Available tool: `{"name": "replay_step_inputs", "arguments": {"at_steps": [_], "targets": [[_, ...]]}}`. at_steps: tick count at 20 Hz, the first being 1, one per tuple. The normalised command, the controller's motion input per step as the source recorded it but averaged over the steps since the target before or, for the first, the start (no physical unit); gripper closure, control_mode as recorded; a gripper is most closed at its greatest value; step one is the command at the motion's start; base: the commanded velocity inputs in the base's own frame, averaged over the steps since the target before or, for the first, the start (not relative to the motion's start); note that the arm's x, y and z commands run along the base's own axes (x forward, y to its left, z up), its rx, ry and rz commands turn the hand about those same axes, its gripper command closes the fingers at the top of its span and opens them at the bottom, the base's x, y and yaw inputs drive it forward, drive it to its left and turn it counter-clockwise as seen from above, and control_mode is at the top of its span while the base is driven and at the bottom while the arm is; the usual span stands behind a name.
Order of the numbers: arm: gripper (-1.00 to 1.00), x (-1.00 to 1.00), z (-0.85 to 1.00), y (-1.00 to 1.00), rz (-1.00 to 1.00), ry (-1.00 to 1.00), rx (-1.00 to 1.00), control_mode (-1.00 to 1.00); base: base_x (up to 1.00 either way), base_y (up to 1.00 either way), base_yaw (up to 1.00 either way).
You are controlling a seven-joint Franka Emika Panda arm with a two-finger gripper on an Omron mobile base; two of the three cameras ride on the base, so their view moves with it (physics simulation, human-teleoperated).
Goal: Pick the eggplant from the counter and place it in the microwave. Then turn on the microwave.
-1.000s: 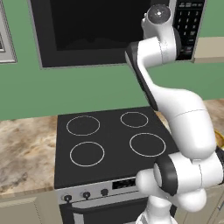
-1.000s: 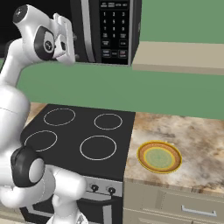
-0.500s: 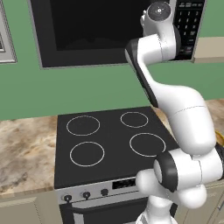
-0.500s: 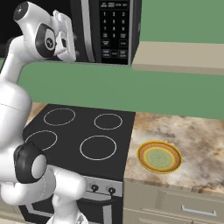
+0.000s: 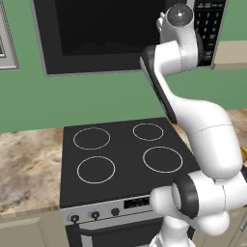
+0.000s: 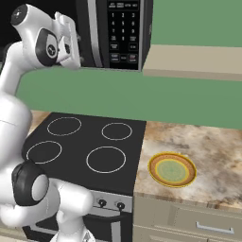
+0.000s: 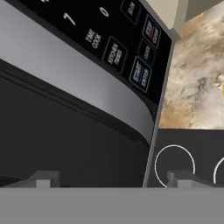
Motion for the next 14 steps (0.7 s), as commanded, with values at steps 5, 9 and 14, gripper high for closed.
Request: {"name": "replay_step_inputs", "arguments": {"at_steps": [5, 9, 14], "targets": [[-1.0, -0.43, 0.0, -0.02, 0.02, -0.07, 0.0, -1.0, 0.0, 0.0, 0.0], [-1.0, -0.5, -0.01, -0.16, 0.08, -0.13, 0.0, -1.0, 0.0, 0.0, 0.0], [-1.0, -0.5, -0.02, -0.11, 0.13, -0.18, 0.01, -1.0, 0.0, 0.0, 0.0]]}}
